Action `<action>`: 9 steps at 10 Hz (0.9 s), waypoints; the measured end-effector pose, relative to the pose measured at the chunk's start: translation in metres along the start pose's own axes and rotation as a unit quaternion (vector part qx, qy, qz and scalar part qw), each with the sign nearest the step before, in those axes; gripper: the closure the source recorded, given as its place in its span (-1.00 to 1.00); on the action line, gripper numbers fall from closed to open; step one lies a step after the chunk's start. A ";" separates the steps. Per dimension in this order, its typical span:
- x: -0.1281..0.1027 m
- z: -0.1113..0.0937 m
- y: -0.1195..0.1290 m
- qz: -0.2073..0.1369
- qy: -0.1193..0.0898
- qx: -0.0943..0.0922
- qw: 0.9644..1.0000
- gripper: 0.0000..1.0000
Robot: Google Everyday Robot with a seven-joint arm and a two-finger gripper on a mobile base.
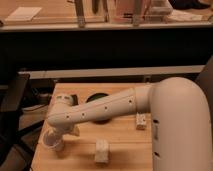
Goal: Pick up the ceramic cup
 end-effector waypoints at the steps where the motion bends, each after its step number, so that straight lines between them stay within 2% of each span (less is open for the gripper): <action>1: 0.000 0.000 0.000 -0.002 0.000 0.000 1.000 -0.45; 5: 0.001 0.000 0.000 -0.010 0.000 -0.001 1.000 -0.28; 8: 0.002 -0.001 0.000 -0.014 0.000 -0.002 1.000 -0.30; 9: 0.003 -0.001 0.000 -0.016 0.000 -0.002 1.000 -0.20</action>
